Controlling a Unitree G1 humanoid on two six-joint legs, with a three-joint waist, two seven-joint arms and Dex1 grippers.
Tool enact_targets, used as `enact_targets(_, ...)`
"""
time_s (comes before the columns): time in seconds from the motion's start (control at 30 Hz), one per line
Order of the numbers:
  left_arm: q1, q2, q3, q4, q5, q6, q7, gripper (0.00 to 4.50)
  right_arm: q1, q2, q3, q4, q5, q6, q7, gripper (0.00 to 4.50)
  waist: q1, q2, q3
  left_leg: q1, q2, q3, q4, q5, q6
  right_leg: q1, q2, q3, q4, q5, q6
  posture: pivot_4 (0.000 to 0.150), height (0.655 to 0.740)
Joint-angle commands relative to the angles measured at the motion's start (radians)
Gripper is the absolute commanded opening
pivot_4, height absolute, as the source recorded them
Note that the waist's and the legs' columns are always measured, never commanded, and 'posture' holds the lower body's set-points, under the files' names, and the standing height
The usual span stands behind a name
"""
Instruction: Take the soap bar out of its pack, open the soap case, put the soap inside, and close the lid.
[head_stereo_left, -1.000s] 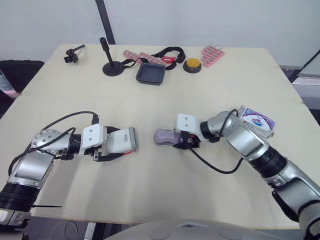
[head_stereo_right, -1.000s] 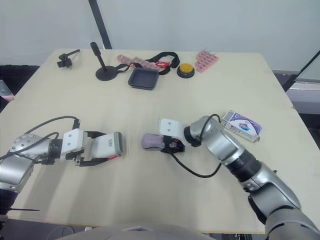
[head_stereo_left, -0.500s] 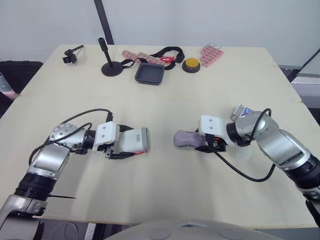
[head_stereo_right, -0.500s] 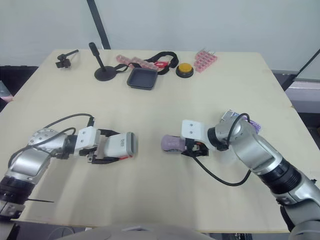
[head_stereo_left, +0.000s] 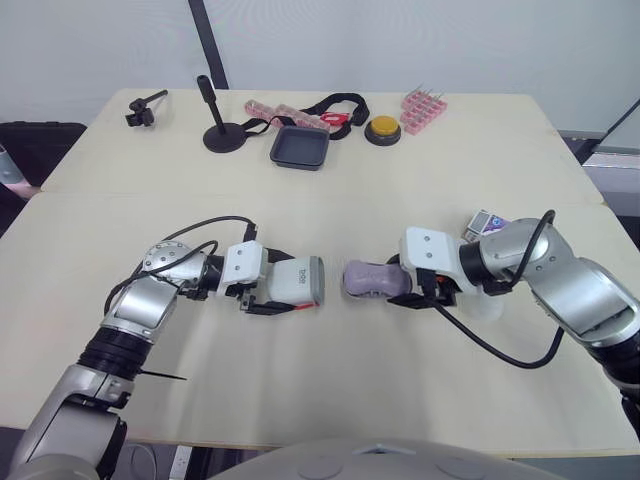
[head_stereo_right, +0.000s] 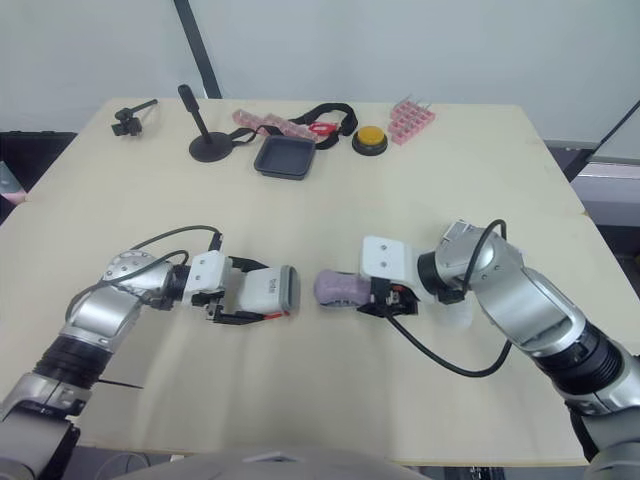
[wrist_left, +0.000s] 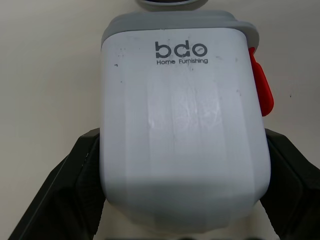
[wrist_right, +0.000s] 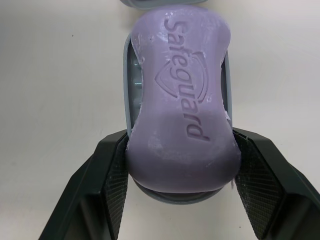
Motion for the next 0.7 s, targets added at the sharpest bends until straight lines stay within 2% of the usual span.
enact_targets(0.03,-0.035,-0.019,-0.009,0.006,0.004,-0.01,-0.002,3.48,-0.034,-0.003,-0.016,-0.021,0.008,-0.002,-0.008,2.53,0.001,0.0,0.0,0.0,0.0,0.0,0.0,0.0,0.0,0.0,0.0,0.0,0.0,0.0,0.0,0.15,0.74)
enact_targets(0.7,-0.108,-0.12,-0.068,0.066,0.044,-0.021,0.01,3.48,-0.113,0.056,0.116,0.036,-0.047,-0.044,-0.019,2.53,0.0,0.0,0.0,0.0,0.0,0.0,0.0,0.0,0.0,0.0,0.0,0.0,0.001,0.0,0.0,0.15,0.74)
